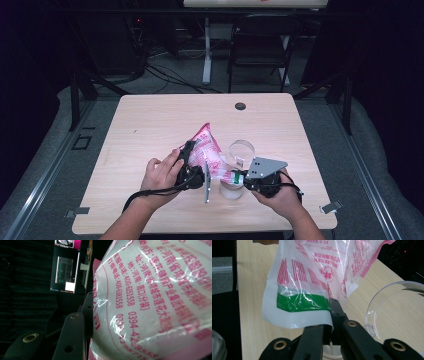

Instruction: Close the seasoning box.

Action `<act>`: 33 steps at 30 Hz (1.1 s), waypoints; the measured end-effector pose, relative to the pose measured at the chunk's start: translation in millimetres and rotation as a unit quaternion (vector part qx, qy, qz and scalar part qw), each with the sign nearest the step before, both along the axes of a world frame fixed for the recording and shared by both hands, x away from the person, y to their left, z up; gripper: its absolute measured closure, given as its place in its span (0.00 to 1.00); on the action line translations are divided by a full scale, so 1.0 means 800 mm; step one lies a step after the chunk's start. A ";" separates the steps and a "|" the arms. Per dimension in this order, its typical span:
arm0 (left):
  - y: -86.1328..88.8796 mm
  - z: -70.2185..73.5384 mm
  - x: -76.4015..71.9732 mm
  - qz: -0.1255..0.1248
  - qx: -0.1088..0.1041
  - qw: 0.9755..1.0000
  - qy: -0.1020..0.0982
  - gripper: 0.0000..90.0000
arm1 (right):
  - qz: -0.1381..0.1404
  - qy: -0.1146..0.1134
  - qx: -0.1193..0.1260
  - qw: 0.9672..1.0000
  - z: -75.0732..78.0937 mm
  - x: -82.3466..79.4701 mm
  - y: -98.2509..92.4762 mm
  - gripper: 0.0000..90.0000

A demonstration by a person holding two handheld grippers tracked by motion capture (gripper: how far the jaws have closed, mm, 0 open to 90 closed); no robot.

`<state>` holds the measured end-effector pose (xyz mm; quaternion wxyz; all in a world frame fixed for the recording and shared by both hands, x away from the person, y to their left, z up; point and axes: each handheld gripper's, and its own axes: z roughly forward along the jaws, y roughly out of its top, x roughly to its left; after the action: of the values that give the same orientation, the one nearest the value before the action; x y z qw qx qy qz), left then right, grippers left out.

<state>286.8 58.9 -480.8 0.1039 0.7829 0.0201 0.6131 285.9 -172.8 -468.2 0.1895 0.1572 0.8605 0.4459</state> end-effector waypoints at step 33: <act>-0.002 0.002 0.000 -0.005 -0.001 1.000 -0.008 0.69 | -0.002 -0.003 -0.002 1.000 0.002 0.000 -0.003 1.00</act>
<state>286.6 57.1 -479.2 0.1073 0.7777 0.0160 0.6192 286.0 -174.8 -466.7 0.1936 0.1576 0.8603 0.4446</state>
